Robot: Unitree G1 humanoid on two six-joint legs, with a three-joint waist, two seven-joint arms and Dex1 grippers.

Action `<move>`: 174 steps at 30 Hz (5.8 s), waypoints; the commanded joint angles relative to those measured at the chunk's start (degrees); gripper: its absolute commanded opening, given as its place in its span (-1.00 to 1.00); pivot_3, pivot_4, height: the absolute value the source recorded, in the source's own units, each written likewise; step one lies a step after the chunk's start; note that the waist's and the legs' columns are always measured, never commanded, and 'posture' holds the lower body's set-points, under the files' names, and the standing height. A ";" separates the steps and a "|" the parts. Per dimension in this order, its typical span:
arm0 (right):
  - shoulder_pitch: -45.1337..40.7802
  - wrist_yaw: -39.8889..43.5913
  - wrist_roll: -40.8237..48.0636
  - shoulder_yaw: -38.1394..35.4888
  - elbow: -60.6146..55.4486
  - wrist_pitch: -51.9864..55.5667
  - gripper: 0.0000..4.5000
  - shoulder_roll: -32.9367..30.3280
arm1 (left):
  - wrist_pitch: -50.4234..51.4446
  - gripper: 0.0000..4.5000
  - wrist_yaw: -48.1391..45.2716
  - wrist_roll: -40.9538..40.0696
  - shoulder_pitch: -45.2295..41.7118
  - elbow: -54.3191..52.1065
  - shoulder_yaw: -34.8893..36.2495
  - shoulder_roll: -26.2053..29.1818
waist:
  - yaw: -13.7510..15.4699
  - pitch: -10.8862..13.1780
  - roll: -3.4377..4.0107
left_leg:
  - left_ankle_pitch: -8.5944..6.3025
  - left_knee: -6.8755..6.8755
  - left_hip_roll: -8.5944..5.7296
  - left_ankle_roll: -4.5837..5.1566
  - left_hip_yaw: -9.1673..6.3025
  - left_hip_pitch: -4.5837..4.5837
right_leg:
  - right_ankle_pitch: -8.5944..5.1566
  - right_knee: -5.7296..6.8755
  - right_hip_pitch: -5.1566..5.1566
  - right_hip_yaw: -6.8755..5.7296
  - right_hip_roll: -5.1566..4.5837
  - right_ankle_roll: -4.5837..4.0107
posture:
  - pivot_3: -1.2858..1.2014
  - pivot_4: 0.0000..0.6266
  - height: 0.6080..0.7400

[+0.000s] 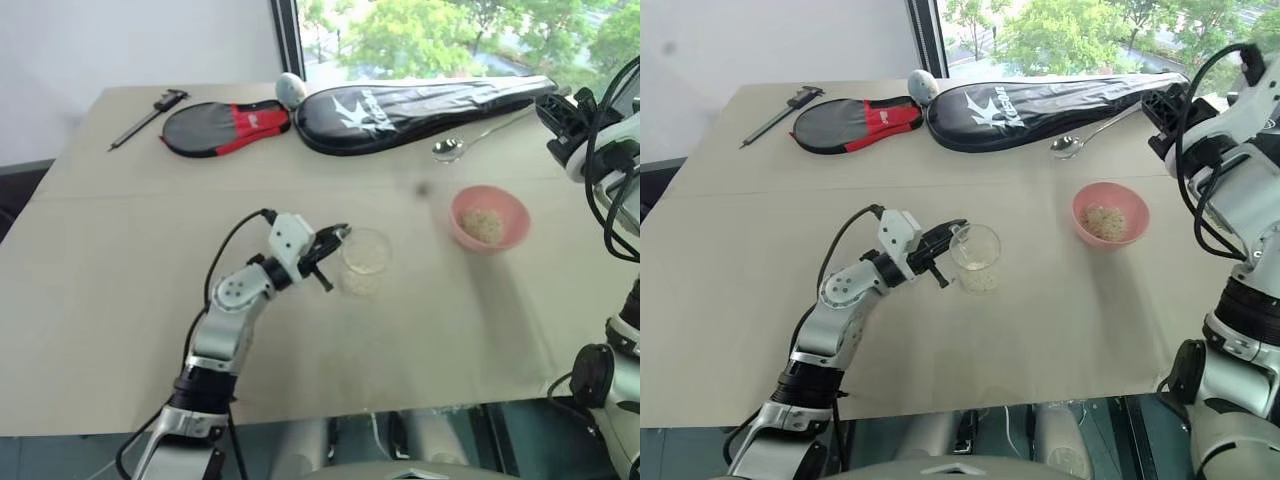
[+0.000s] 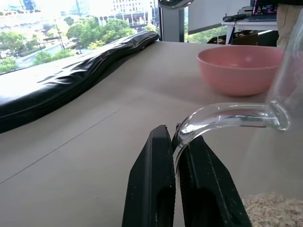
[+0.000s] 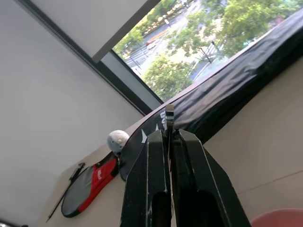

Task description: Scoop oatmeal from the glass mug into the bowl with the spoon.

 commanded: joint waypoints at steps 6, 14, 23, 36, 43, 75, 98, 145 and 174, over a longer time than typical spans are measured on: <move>-2.93 21.03 7.15 5.28 -9.51 5.84 -1.00 -10.14 | -1.88 -0.98 3.31 3.01 -8.58 6.50 0.24 -2.70 | 0.42 0.06 0.07 | -0.11 0.04 -0.01 0.23 -0.04 -0.04 | 0.00 -0.02 0.00 -0.03 0.01 0.01 | 0.03 -0.52 1.00; -0.58 28.83 1.21 10.79 -13.32 5.77 -1.00 -13.12 | -6.17 -0.98 3.08 4.29 -16.04 14.29 0.80 -3.50 | 0.50 0.10 0.00 | -0.01 0.05 -0.01 0.04 -0.05 -0.09 | 0.01 -0.07 0.00 -0.05 -0.01 0.01 | 0.03 -0.52 1.00; 2.47 33.38 -17.98 20.91 -14.39 5.00 -1.00 -13.40 | -9.45 -0.98 1.98 5.01 -18.56 18.30 -0.65 -5.87 | 0.72 0.11 -0.01 | 0.00 0.07 -0.01 0.03 -0.06 -0.11 | 0.01 -0.09 -0.01 -0.06 -0.01 0.01 | 0.03 -0.52 1.00; 4.87 28.31 -17.73 20.60 -14.57 9.11 -1.00 -3.01 | -11.34 -0.98 1.89 5.77 -19.65 20.21 -0.69 -5.77 | 0.79 0.11 -0.02 | 0.01 0.11 -0.01 0.02 -0.08 -0.11 | 0.01 -0.05 -0.02 -0.09 0.00 0.01 | 0.03 -0.52 1.00; 3.79 11.01 1.09 12.54 -7.35 10.23 -1.00 1.43 | -12.41 -0.98 1.97 6.53 -19.34 21.00 -1.01 -5.60 | 1.08 0.11 -0.02 | 0.01 0.17 -0.02 0.01 -0.08 -0.11 | 0.01 -0.02 -0.02 -0.10 -0.02 0.02 | 0.03 -0.52 1.00; 11.21 -5.40 21.94 1.73 -3.06 -8.54 -1.00 -9.99 | -21.70 -0.98 9.86 9.82 -31.71 41.52 -0.30 -13.79 | 1.43 0.13 -0.05 | 0.01 0.17 -0.02 0.04 -0.05 -0.20 | 0.02 -0.06 -0.02 -0.11 0.01 0.04 | 0.03 -0.52 1.00; 16.52 -4.74 22.70 -2.52 -6.45 -17.92 -1.00 -4.02 | -21.88 -0.98 12.10 8.37 -34.69 45.23 2.51 -17.77 | 1.40 0.13 -0.05 | 0.01 0.17 -0.02 0.04 -0.04 -0.18 | 0.02 -0.05 -0.02 -0.10 0.03 0.05 | 0.03 -0.52 1.00; 24.14 -3.94 26.17 -7.61 -15.40 -29.03 -1.00 6.87 | -21.95 -0.98 10.34 8.80 -35.08 48.50 4.03 -17.95 | 1.39 0.12 -0.04 | 0.02 0.18 -0.03 0.03 0.00 -0.14 | 0.02 -0.02 -0.02 -0.06 0.05 0.05 | 0.03 -0.52 1.00; 28.92 10.82 -0.87 -4.75 -2.39 -19.04 -1.00 -10.04 | -15.85 -0.98 11.77 5.19 -27.41 36.10 8.29 -11.31 | 1.22 0.10 0.00 | 0.02 0.17 -0.01 0.03 0.15 0.00 | 0.03 0.08 -0.02 0.13 0.09 0.05 | 0.03 -0.52 1.00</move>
